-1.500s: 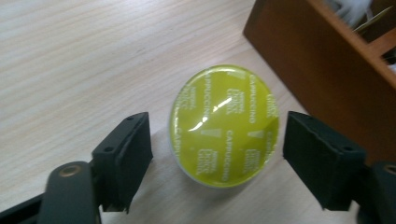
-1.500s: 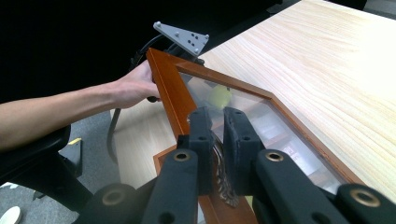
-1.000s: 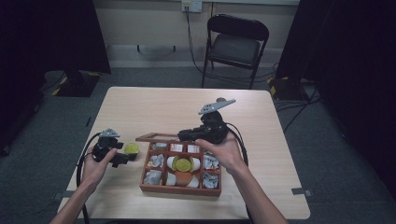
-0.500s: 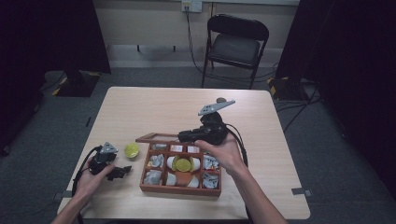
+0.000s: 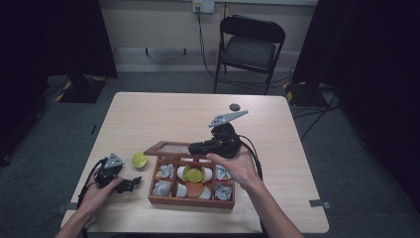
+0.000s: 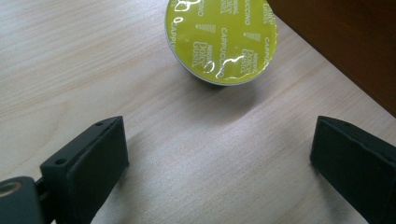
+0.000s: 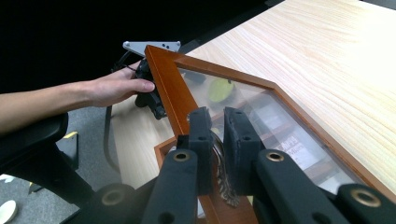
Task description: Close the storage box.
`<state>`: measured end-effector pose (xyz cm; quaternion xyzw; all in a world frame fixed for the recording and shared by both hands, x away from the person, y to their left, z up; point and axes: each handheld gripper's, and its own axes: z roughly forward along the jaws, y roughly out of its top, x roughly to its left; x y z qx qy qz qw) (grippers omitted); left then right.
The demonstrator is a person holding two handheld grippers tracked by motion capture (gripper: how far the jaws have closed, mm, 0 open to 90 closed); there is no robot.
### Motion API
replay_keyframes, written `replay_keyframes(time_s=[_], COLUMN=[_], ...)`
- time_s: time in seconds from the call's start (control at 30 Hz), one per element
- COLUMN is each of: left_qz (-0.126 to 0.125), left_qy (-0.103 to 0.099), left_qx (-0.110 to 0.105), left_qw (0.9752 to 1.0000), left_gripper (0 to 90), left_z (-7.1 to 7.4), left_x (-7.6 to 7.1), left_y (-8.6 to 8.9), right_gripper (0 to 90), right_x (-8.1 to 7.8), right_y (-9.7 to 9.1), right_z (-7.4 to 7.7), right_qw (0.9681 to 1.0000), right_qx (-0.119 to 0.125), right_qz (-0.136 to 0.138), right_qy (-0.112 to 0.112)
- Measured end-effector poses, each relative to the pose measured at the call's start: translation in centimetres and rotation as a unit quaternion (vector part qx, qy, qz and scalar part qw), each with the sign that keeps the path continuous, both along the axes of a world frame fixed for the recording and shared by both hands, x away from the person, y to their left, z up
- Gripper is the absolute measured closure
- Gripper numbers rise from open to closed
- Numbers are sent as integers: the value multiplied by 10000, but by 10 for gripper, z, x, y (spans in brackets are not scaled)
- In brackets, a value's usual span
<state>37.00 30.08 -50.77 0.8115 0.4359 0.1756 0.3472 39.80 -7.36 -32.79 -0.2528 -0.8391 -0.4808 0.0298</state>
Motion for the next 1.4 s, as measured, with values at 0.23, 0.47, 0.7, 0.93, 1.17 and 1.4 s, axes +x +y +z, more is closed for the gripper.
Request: replay_keyframes(time_s=[0.23, 0.47, 0.7, 0.93, 1.17, 1.4], left_qz=[-27, -40, -101, -101, -94, -74], left_qy=[14, 18, 52, 53, 49, 41], left_qx=[-10, -25, -4, -5, -3, -23], left_qw=[10000, 10000, 9999, 9999, 9999, 10000], left_gripper=[33, 27, 8, 0, 0, 0], left_z=[0, 0, -1, -1, -1, -1], left_x=[0, 0, 1, 2, 2, 1], left_y=[0, 0, -1, -1, -1, -2], right_gripper=[820, 820, 820, 821, 821, 822], right_x=[-4, -8, -12, -17, -19, -25], right_y=[2, 4, 4, 5, 6, 8], right_z=[-1, -2, -7, -13, -14, -24], right_qw=[10000, 9996, 9994, 9989, 9982, 9968], right_qx=[-95, -273, -296, -371, -492, -591], right_qz=[5, 54, 162, 291, 341, 523], right_qy=[-28, -15, -76, -68, -92, -104])
